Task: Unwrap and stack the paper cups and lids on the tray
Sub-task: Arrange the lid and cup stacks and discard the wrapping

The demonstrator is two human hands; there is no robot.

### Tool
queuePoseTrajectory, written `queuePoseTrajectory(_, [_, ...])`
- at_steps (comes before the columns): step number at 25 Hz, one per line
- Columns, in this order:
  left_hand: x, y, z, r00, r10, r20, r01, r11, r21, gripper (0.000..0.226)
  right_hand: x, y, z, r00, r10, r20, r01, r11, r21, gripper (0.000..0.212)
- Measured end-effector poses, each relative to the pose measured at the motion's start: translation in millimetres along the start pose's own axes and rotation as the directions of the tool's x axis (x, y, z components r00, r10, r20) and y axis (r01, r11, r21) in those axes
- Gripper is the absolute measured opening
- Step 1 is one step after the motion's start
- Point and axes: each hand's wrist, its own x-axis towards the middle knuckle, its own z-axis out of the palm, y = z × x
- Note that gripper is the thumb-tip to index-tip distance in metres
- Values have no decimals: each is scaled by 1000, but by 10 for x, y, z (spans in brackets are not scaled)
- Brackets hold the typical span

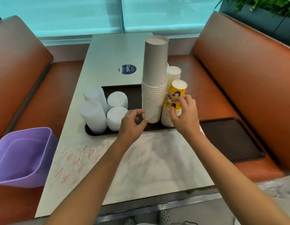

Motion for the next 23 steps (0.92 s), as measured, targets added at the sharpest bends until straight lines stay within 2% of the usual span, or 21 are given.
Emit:
queuePoseTrajectory(2, [-257, -188, -3, 993, 73, 92, -79, 995, 65, 24, -339, 87, 111, 973, 122, 194, -106, 990, -90, 28])
queuePoseTrajectory(5, [-612, -456, 43, 956, 152, 250, -223, 931, 287, 21, -758, 153, 216, 857, 293, 424, -169, 937, -305, 28])
queuePoseTrajectory(7, [-785, -561, 92, 931, 184, 314, -308, 859, 410, 21, -925, 170, 236, 793, 379, 477, -168, 889, -426, 36])
queuePoseTrajectory(10, [-978, -621, 165, 908, 158, 389, -346, 806, 480, 25, -1075, 202, 248, 672, 503, 543, -175, 821, -543, 45])
queuePoseTrajectory(12, [-1065, -652, 228, 882, 106, 459, -366, 767, 527, 37, -1136, 245, 256, 645, 510, 569, -226, 839, -495, 40])
queuePoseTrajectory(14, [-1162, -638, 307, 848, 31, 529, -385, 723, 574, 50, -1156, 299, 184, 662, 488, 569, -292, 867, -404, 34])
queuePoseTrajectory(16, [-1240, -648, 348, 844, 7, 536, -379, 715, 587, 47, -1158, 333, 93, 692, 467, 551, -357, 884, -301, 31])
queuePoseTrajectory(19, [-1319, -674, 370, 885, 61, 462, -355, 731, 583, 35, -1151, 284, -48, 729, 478, 490, -497, 862, -100, 25])
queuePoseTrajectory(22, [-1396, -637, 367, 947, 134, 293, -275, 810, 518, 64, -1130, 249, -159, 732, 498, 465, -596, 799, 84, 19])
queuePoseTrajectory(23, [-1394, -623, 356, 961, 144, 234, -247, 829, 501, 66, -1115, 234, -190, 730, 504, 461, -623, 768, 148, 17])
